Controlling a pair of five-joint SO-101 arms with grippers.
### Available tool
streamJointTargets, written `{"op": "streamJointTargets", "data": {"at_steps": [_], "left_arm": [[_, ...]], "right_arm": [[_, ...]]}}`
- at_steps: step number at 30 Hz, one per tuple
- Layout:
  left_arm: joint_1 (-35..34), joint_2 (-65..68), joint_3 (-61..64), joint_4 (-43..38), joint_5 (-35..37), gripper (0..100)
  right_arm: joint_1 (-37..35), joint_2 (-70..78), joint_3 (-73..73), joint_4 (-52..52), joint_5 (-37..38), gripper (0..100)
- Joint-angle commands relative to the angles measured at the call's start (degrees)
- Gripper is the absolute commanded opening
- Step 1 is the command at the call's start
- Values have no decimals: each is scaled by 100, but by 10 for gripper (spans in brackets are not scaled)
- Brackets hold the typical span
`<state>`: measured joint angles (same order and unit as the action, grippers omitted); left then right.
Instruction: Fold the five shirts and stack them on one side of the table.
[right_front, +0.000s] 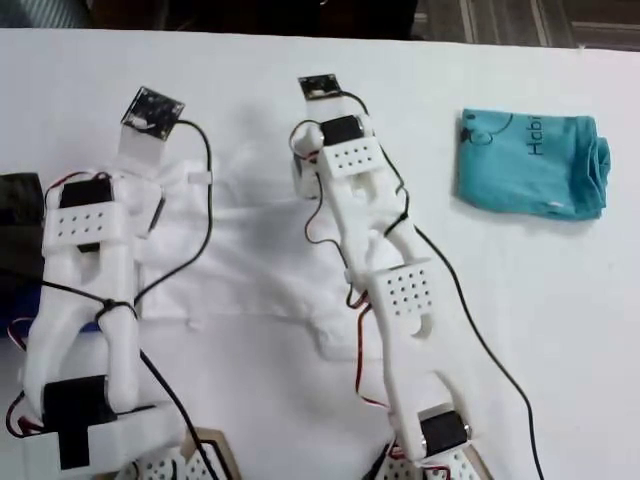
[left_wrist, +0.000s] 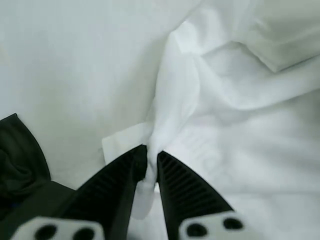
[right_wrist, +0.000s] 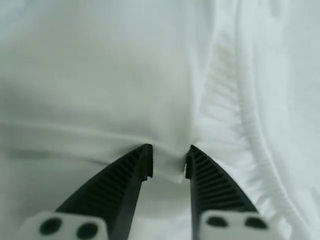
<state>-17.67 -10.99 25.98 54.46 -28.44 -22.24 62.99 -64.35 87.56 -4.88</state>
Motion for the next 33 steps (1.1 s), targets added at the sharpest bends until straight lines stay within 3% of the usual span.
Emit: {"op": "streamJointTargets", "data": {"at_steps": [1,9,15,21,33], "left_arm": [[-44,-53,-57,-97,-9,25],[-44,-70,-57,-97,-9,25],[-44,-97,-154,-62,-9,25],[-9,-97,-453,-44,-9,25],[-18,-97,-646,237,0,25]], "right_arm": [[-4,101,-70,-75,0,57],[48,-92,-132,-48,18,20],[171,-1007,-765,180,853,20],[391,-1464,-1064,453,1143,19],[303,-602,-1108,514,1134,22]]}}
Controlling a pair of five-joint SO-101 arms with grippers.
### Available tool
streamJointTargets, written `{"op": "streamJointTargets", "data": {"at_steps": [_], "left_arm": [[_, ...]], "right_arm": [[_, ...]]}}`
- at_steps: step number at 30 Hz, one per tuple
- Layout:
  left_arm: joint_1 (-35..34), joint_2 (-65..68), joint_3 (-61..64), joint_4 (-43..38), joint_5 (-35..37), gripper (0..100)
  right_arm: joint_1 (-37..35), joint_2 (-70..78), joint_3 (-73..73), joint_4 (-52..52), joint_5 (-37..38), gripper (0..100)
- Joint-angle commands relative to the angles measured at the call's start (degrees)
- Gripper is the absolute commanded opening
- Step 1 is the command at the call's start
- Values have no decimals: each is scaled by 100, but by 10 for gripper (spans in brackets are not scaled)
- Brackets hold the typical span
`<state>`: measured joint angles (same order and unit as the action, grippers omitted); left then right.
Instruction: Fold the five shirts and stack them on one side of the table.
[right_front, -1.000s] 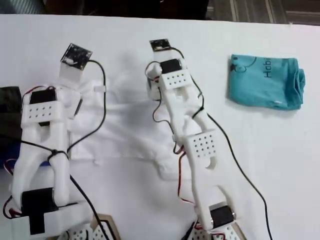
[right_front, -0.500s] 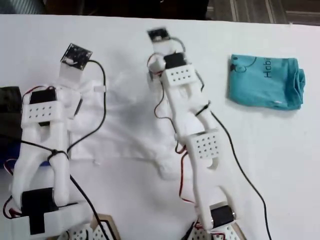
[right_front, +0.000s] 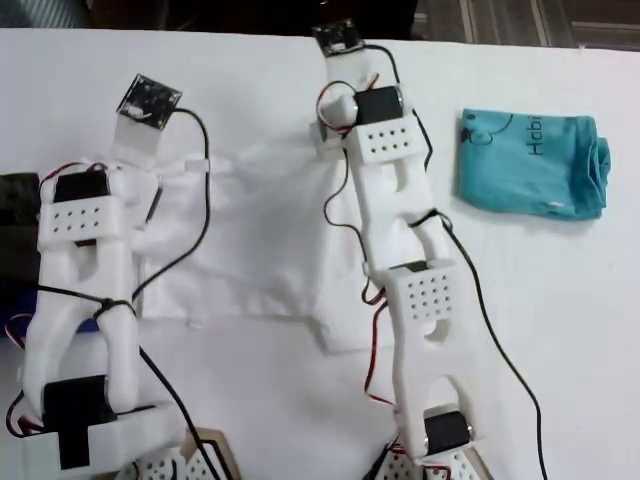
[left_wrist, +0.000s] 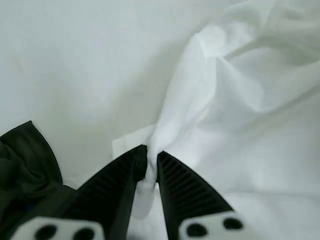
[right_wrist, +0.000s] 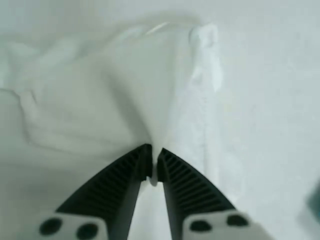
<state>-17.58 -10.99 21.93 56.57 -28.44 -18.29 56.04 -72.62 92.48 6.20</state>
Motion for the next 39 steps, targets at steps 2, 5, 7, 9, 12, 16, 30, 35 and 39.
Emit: {"op": "streamJointTargets", "data": {"at_steps": [2,5,7,9,12,16,30,35,39], "left_arm": [[-35,-79,-242,26,0,25],[-44,-79,-242,26,0,25],[-44,-79,-242,26,0,25],[-44,-70,-242,26,0,25],[-26,-62,-242,26,0,25],[-18,-62,-242,18,0,25],[-26,-62,-242,-9,-9,25],[-18,-62,-242,-9,-9,25],[-18,-62,-242,-9,-9,25]], "right_arm": [[-136,242,-281,-13,26,22],[-207,382,-281,-48,26,22],[-215,409,-281,-48,26,44],[-215,409,-281,-48,9,83],[-198,400,-281,-40,18,77],[-189,400,-281,-48,26,40],[-110,48,-1837,321,35,19],[-119,189,-1899,400,35,22],[-145,629,-1908,400,35,82]]}}
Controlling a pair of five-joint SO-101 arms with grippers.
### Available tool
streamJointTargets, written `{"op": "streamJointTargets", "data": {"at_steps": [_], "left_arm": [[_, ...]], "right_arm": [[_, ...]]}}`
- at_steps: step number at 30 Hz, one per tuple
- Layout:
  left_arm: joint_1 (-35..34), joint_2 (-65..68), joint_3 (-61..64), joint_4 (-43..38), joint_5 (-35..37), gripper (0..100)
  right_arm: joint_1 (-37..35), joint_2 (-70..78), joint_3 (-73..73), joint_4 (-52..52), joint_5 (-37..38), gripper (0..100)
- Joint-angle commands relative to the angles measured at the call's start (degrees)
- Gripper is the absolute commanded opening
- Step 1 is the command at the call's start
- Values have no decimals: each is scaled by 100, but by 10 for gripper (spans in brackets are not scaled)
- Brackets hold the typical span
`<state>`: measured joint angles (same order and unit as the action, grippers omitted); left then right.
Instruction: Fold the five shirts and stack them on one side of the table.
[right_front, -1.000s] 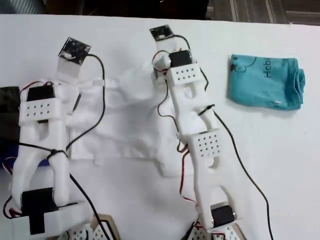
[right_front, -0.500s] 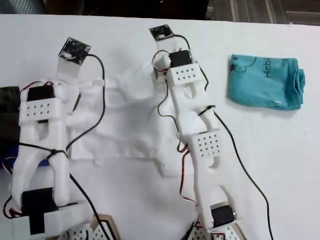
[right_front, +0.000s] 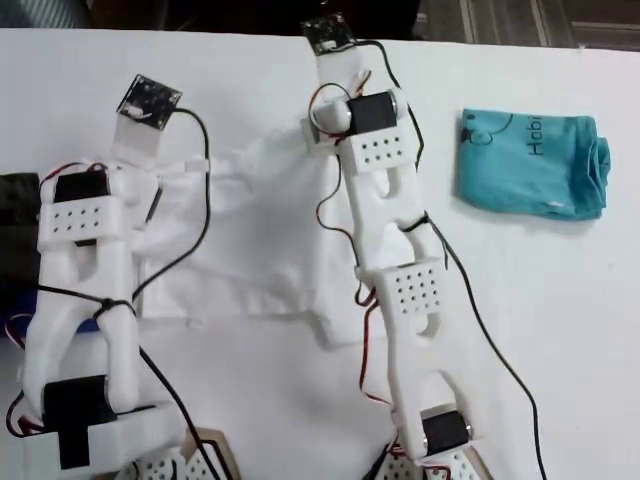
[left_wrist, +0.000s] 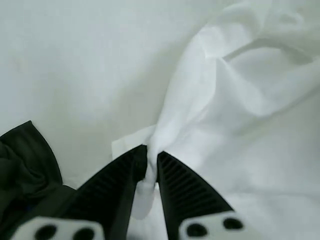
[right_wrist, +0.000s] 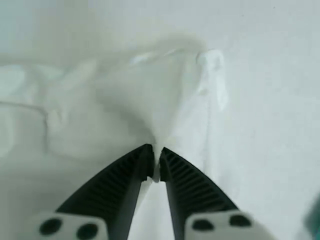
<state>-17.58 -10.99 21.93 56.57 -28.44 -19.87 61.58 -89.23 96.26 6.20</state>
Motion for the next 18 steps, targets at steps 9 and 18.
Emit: {"op": "streamJointTargets", "data": {"at_steps": [9,18], "left_arm": [[-35,-53,-251,-9,-9,25],[-18,-53,-242,-9,-9,25]], "right_arm": [[4,664,-255,-22,35,52],[4,778,-255,-22,26,116]]}}
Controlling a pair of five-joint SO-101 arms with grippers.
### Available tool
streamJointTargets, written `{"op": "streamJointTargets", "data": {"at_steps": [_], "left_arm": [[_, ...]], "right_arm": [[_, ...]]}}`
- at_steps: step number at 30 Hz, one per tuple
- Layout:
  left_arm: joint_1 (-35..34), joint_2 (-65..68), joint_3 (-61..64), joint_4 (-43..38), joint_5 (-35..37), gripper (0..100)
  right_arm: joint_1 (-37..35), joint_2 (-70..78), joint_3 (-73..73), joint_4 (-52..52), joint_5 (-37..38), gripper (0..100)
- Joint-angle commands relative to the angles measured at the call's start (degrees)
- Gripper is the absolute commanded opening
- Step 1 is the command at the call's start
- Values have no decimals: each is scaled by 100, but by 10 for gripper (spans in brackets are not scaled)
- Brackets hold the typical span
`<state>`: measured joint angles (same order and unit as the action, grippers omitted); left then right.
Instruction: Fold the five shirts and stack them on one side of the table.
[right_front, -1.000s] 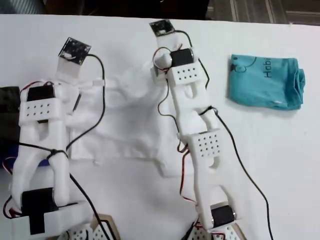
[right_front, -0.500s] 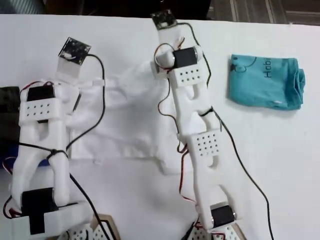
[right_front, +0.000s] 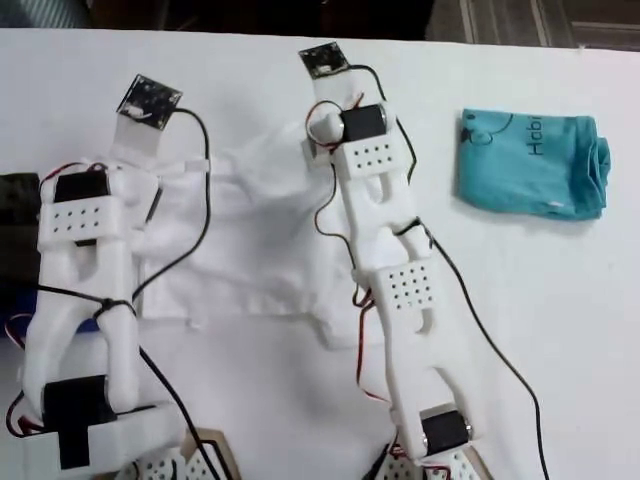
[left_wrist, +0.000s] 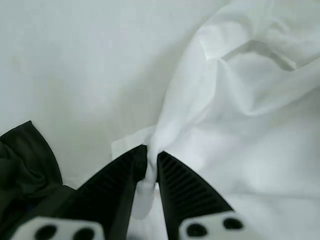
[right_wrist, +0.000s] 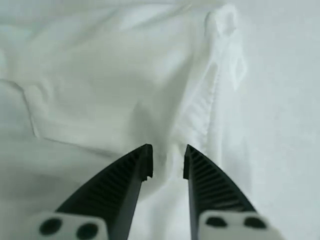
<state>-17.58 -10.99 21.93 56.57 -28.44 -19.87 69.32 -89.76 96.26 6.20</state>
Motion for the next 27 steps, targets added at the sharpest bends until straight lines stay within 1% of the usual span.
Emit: {"op": "streamJointTargets", "data": {"at_steps": [1,8,17,22,27], "left_arm": [[-18,-53,-242,-9,-9,25],[-44,-53,-233,-9,-9,25],[-44,-53,-233,-9,-9,25],[-44,-53,-233,-9,-9,25],[-44,-53,-233,-9,-9,25]], "right_arm": [[4,66,-202,-22,26,116],[-75,338,-255,-22,0,116],[-497,13,-255,13,26,115],[-505,40,-229,-31,26,115],[-409,48,-202,-356,26,115]]}}
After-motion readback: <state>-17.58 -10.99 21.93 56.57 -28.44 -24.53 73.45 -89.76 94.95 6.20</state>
